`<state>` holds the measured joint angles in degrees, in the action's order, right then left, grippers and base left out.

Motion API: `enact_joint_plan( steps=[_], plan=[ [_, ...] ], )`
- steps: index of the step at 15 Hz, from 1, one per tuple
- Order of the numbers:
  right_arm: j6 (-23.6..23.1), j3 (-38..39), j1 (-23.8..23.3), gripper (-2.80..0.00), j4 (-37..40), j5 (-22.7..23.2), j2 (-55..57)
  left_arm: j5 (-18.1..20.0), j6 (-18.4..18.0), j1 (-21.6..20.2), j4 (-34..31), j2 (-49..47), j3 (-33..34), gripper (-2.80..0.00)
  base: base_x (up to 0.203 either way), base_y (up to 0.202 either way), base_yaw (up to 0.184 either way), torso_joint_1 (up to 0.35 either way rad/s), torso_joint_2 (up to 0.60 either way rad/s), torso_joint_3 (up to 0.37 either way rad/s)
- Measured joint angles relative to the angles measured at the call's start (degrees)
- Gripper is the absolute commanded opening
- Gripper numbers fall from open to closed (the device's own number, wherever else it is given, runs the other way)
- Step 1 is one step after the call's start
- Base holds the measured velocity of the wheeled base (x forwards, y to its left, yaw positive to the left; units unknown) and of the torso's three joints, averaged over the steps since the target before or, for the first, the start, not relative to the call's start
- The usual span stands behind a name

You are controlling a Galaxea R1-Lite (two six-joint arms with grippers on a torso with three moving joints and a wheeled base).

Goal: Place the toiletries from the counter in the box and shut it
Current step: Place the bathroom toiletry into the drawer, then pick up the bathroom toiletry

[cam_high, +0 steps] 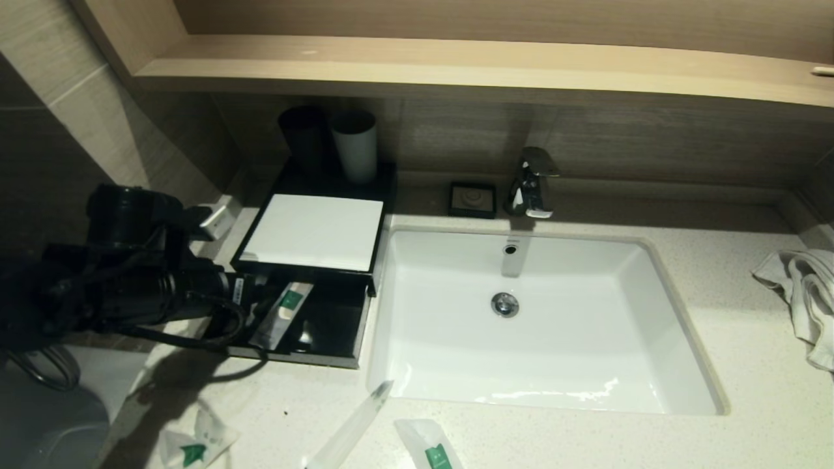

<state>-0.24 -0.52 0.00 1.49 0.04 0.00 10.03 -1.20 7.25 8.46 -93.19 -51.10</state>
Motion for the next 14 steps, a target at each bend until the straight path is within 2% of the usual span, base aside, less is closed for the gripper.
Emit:
enact_joint_plan(
  steps=[8,9,10,14],
  plan=[
    [0.0,0.0,0.0,-2.80,0.0,0.0,0.0,0.0,2.0,0.2,-1.6,8.6,0.8,0.00,0.000,0.000,0.000,0.000,0.00,0.000],
    [0.0,0.0,0.0,-2.80,0.0,0.0,0.0,0.0,2.3,0.2,-2.5,10.0,0.8,-1.24,0.000,0.000,0.000,0.000,0.00,0.000],
    [0.0,0.0,0.0,-2.80,0.0,0.0,0.0,-0.1,2.4,0.2,-3.6,11.4,0.8,-2.80,0.000,0.000,0.000,0.000,0.00,0.000],
    [0.0,0.0,0.0,-2.80,0.0,0.0,0.0,-0.8,2.5,0.2,-12.7,16.4,0.9,-2.80,0.000,0.000,0.000,0.000,0.00,0.000]
  ],
)
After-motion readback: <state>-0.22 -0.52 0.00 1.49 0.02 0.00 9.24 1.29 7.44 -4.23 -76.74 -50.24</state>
